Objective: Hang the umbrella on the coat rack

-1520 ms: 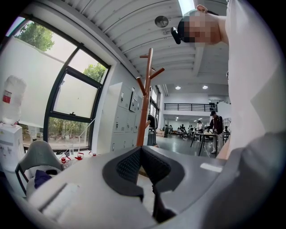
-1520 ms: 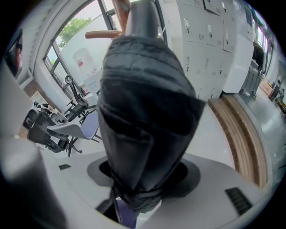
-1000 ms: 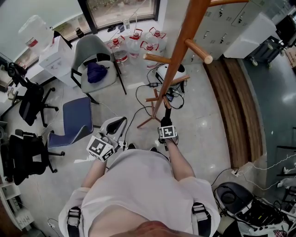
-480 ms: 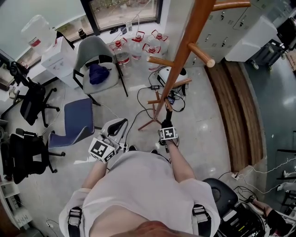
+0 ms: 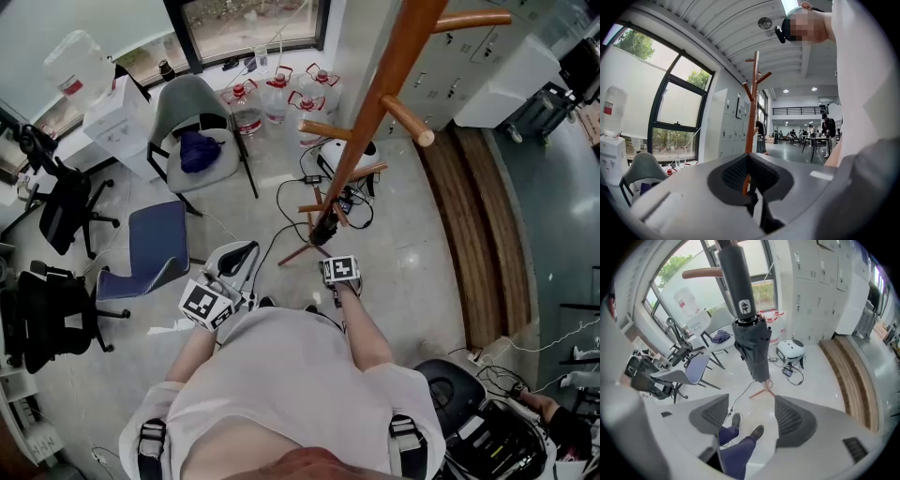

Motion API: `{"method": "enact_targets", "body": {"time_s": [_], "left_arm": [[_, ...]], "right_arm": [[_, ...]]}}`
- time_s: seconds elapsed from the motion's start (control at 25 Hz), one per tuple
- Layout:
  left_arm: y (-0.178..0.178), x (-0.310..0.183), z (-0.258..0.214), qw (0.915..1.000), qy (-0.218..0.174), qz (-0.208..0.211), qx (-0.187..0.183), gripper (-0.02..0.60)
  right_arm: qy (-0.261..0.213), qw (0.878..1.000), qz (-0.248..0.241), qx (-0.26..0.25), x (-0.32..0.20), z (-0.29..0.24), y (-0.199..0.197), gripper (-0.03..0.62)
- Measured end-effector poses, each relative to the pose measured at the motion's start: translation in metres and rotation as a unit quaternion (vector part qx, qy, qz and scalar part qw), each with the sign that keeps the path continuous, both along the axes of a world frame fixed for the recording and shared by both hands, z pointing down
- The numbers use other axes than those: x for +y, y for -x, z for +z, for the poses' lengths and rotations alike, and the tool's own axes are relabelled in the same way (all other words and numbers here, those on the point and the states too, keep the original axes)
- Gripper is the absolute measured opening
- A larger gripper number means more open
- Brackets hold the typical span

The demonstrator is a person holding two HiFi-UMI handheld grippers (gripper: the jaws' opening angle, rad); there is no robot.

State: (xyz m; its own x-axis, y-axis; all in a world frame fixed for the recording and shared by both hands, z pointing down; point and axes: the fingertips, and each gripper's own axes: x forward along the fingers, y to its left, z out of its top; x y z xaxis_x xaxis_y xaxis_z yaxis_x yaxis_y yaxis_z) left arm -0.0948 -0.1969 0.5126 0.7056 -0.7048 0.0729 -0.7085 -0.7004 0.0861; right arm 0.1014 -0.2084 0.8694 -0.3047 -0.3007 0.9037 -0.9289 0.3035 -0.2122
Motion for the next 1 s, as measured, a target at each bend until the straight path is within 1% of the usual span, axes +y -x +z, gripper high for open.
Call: {"method": "enact_targets", "body": {"time_s": [0.16, 0.44, 0.56, 0.72, 0.88, 1.0], "left_arm": [[-0.003, -0.001, -0.001, 1.0, -0.001, 0.003, -0.002, 0.011], [-0.004, 0.001, -0.001, 0.9999, -0.003, 0.01, 0.003, 0.011], [-0.005, 0.002, -0.002, 0.9999, -0.002, 0.011, 0.002, 0.011], [-0.006, 0.004, -0.003, 0.9999, -0.002, 0.015, 0.004, 0.011], [-0.005, 0.008, -0.003, 0.9998, -0.004, 0.018, 0.007, 0.011], [-0.007, 0.012, -0.001, 0.9997, -0.009, 0.021, 0.008, 0.011]], "right_arm": [[-0.008, 1.0, 0.003, 0.0, -0.004, -0.008, -0.005, 0.279], [-0.03, 0.999, 0.014, -0.006, -0.01, -0.029, -0.004, 0.279], [-0.032, 0.999, 0.015, -0.006, -0.011, -0.039, -0.003, 0.282], [-0.038, 0.999, 0.033, -0.015, -0.013, -0.055, -0.007, 0.282], [-0.065, 0.997, 0.047, -0.023, -0.019, -0.082, -0.008, 0.284], [-0.101, 0.993, 0.054, -0.034, -0.024, -0.106, -0.008, 0.282]]}}
